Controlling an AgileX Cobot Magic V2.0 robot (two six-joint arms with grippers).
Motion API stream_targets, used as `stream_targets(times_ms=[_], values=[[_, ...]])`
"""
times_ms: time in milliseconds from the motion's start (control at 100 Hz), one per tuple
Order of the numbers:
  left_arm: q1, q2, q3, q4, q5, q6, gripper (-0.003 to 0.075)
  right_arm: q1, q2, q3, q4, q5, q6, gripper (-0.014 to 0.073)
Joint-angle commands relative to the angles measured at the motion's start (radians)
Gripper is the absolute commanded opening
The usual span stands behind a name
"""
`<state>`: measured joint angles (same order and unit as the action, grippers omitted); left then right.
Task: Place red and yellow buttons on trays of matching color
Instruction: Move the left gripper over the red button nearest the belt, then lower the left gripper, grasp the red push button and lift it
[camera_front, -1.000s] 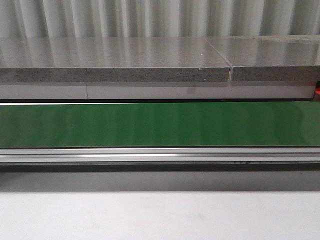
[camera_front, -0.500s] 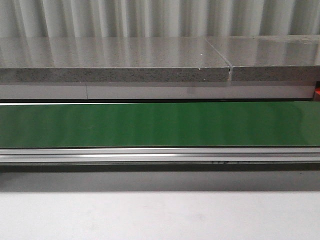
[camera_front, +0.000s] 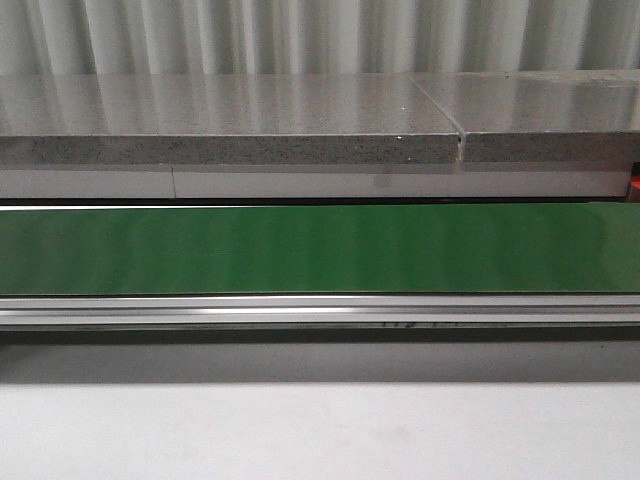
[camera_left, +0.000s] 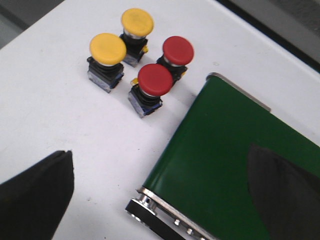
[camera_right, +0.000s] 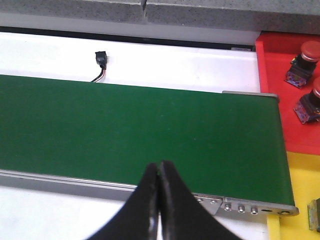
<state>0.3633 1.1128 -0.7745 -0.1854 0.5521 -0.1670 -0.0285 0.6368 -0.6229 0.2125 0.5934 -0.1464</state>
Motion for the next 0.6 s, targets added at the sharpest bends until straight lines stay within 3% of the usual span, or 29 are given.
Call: stream_targets(times_ms=[0, 590], values=[[0.011, 0.075, -0.073, -0.024, -0.067, -0.009, 0.0659, 0.001, -0.002, -0.023, 0.005, -0.061, -0.010, -0.0116], [0.011, 0.502, -0.353, -0.023, 0.008, -0.001, 0.0659, 0.001, -0.002, -0.023, 0.005, -0.061, -0.010, -0.0116]])
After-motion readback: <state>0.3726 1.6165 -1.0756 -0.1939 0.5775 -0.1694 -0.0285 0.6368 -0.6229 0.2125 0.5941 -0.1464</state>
